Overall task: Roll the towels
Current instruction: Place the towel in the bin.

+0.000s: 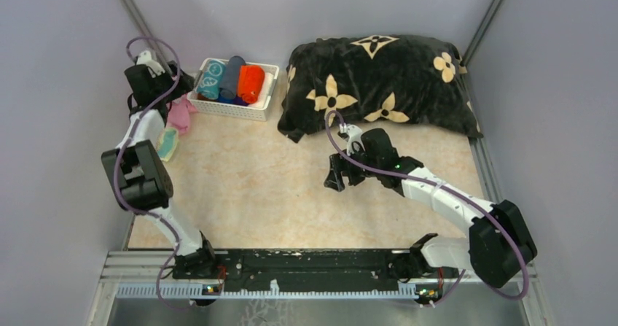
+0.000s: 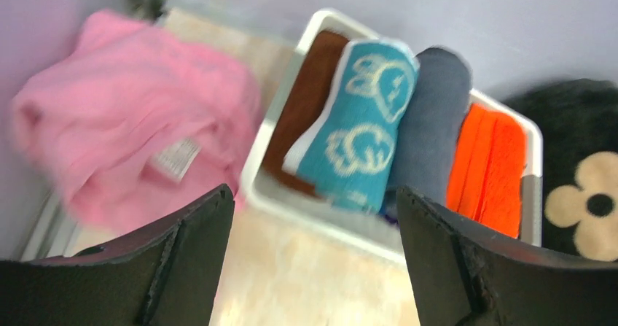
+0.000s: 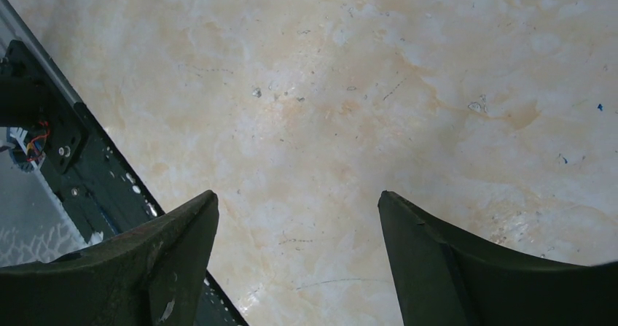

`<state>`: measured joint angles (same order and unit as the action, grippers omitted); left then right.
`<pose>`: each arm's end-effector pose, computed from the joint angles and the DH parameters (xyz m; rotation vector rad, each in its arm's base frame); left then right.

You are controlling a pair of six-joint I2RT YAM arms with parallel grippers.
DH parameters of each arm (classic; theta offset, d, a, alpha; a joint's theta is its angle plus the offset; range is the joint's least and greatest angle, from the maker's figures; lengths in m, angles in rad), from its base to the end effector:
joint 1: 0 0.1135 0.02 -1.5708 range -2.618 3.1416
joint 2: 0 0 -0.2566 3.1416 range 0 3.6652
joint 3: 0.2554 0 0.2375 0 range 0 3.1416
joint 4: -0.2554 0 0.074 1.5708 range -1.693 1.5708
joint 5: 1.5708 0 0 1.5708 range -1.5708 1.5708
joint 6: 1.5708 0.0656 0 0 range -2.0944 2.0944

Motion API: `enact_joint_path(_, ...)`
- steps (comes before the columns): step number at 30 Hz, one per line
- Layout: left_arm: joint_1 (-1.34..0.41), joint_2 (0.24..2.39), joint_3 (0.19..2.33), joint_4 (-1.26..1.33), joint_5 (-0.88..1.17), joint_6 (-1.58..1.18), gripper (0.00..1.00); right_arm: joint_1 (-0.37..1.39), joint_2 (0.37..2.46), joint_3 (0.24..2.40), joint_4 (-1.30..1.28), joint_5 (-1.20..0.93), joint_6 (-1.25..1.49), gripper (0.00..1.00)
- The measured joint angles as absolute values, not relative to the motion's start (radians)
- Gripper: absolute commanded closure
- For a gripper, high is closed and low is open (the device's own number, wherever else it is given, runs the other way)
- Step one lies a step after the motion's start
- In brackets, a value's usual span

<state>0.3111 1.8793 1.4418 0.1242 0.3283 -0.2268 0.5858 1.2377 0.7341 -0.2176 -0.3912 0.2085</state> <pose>0.4453 0.1210 0.2730 -0.2784 1.8536 -0.2510 0.2090 0.1687 0.2087 -0.6523 2.2856 0.8467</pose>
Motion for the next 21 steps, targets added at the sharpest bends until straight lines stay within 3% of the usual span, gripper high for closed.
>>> enact_joint_path(6, 0.353, 1.620, 1.116, 0.179, 0.102, -0.239, 0.17, 0.586, 1.177, 0.693, -0.209, -0.384, 0.200, 0.19)
enact_joint_path(12, 0.424, 1.644, 1.046, 0.144, -0.047, -0.284, 0.22, 0.586, 1.160, 0.670, -0.202, -0.385, 0.196, 0.19)
enact_joint_path(16, 0.445, 1.744, 1.059, 0.081, -0.088, -0.312, 0.31, 0.586, 1.131, 0.661, -0.198, -0.384, 0.194, 0.19)
enact_joint_path(21, 0.445, 1.881, 1.119, -0.014, -0.071, -0.342, 0.56, 0.586, 1.109, 0.659, -0.198, -0.385, 0.194, 0.19)
